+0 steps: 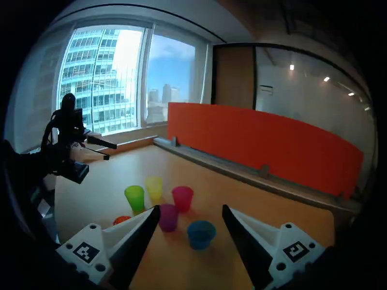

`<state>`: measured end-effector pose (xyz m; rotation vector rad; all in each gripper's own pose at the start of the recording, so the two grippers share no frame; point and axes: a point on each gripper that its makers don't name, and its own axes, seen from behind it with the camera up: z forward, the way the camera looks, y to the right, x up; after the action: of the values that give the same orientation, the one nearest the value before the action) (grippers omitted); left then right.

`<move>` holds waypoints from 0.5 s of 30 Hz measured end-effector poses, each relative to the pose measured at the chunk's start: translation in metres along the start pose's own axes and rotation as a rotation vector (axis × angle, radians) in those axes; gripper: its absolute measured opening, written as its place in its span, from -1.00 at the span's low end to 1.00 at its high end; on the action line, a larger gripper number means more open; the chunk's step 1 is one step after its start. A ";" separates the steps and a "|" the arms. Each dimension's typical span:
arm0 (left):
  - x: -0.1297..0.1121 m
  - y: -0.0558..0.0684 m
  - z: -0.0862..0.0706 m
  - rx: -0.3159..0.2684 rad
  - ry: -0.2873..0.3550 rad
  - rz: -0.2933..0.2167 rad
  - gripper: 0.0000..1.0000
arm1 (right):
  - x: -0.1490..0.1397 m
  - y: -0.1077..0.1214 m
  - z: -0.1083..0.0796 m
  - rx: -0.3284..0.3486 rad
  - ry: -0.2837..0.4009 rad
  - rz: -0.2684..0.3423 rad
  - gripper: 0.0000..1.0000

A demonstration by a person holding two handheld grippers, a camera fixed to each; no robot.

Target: Pour water

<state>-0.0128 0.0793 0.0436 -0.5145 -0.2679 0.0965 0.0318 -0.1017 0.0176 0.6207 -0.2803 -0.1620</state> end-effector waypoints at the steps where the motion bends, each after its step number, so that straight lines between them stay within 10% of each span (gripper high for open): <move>1: -0.003 -0.001 0.000 0.002 -0.004 0.002 0.95 | -0.002 0.000 0.001 0.000 -0.004 0.001 0.97; 15: -0.046 -0.002 0.013 -0.004 -0.073 0.021 0.96 | -0.042 0.007 0.021 -0.001 -0.070 0.024 0.97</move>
<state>-0.0606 0.0765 0.0447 -0.5179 -0.3337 0.1352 -0.0141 -0.0979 0.0291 0.6108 -0.3555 -0.1606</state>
